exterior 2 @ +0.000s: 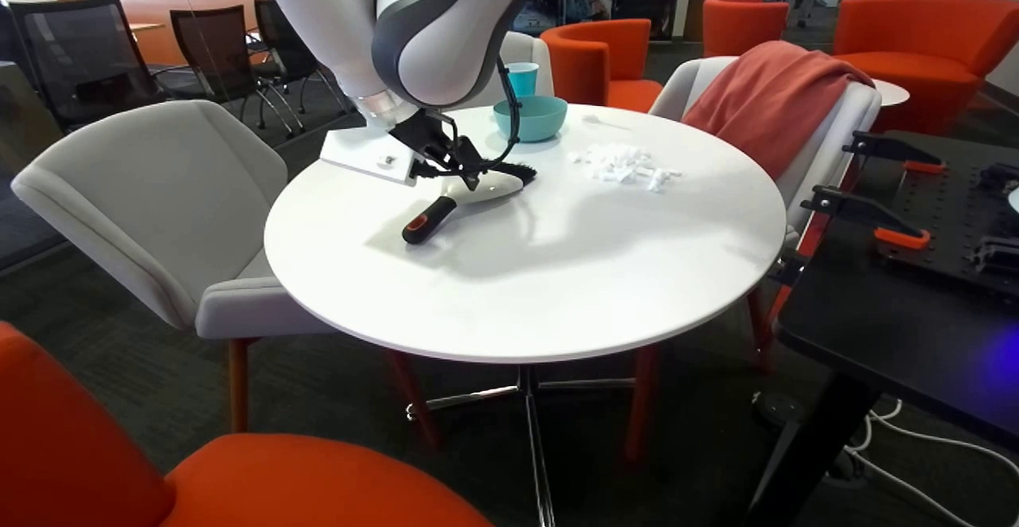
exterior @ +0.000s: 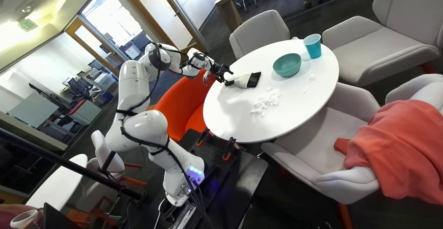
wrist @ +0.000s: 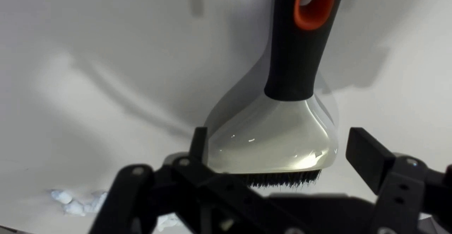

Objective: Use the brush to move the white objects on the table to the left

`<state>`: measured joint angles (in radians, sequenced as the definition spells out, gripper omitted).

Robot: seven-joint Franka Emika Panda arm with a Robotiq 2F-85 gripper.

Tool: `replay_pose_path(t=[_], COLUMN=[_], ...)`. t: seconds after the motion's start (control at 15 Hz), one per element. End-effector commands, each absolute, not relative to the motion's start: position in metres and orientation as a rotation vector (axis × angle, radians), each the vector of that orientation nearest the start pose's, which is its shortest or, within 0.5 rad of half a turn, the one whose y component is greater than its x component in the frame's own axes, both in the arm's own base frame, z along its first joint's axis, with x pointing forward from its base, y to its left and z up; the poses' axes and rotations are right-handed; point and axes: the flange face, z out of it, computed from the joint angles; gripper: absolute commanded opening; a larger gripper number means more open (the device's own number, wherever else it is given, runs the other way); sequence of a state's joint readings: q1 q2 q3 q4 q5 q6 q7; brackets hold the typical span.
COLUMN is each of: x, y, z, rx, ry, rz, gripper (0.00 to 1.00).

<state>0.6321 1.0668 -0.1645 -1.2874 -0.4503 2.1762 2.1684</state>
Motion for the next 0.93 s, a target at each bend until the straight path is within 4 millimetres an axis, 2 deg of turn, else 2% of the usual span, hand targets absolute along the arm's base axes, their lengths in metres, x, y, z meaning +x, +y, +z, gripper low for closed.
replay_pose_path(t=[0.0, 0.27, 0.87], x=[0.654, 0.66, 0.657], y=[0.33, 0.331, 0.349], z=[0.087, 0.081, 0.07], rx=[-2.608, -2.61, -2.674], ry=[2.095, 2.093, 2.098], rz=[-0.798, -0.803, -0.792], gripper=[1.0, 1.0, 1.0])
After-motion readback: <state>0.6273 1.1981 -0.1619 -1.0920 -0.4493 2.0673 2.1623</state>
